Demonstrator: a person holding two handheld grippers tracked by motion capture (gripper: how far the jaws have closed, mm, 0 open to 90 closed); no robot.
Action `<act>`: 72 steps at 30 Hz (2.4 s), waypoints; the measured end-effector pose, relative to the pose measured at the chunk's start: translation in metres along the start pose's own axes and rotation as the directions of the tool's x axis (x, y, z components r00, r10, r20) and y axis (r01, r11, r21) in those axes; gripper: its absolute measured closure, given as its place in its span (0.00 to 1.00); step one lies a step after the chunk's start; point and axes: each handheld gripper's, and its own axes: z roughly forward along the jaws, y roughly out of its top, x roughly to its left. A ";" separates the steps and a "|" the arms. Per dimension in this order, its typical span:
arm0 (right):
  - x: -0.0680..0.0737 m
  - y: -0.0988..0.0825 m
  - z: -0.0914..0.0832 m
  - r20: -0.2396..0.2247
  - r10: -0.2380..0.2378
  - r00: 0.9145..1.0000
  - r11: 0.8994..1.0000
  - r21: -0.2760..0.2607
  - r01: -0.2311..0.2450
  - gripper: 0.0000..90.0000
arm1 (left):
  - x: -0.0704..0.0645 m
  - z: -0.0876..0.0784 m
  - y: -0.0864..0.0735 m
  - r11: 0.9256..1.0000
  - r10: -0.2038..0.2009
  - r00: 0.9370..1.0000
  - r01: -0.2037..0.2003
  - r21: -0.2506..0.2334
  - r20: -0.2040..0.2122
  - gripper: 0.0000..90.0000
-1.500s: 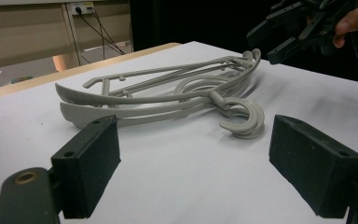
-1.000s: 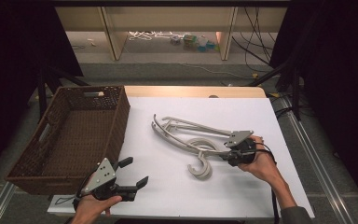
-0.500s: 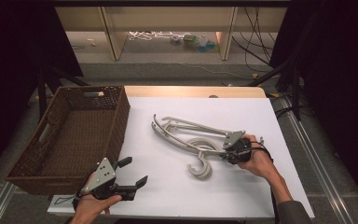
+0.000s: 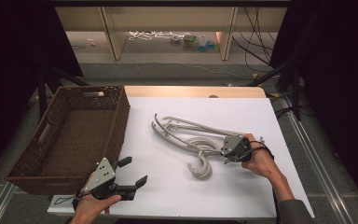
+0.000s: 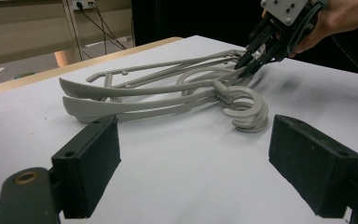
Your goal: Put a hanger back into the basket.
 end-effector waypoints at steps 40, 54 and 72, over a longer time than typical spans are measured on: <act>0.006 0.021 -0.055 0.146 -0.183 0.972 0.972 -0.122 0.201 0.92 | 0.000 0.009 0.001 0.999 0.026 1.000 -0.026 0.022 -0.009 0.19; 0.023 0.032 -0.070 0.087 -0.228 0.970 0.944 -0.226 0.242 0.92 | -0.013 0.045 0.028 0.975 0.214 0.977 -0.214 0.056 -0.001 0.24; 0.036 0.039 -0.071 0.015 -0.199 0.980 0.954 -0.224 0.197 0.92 | -0.022 0.083 0.045 0.911 0.367 0.922 -0.384 0.151 0.126 0.30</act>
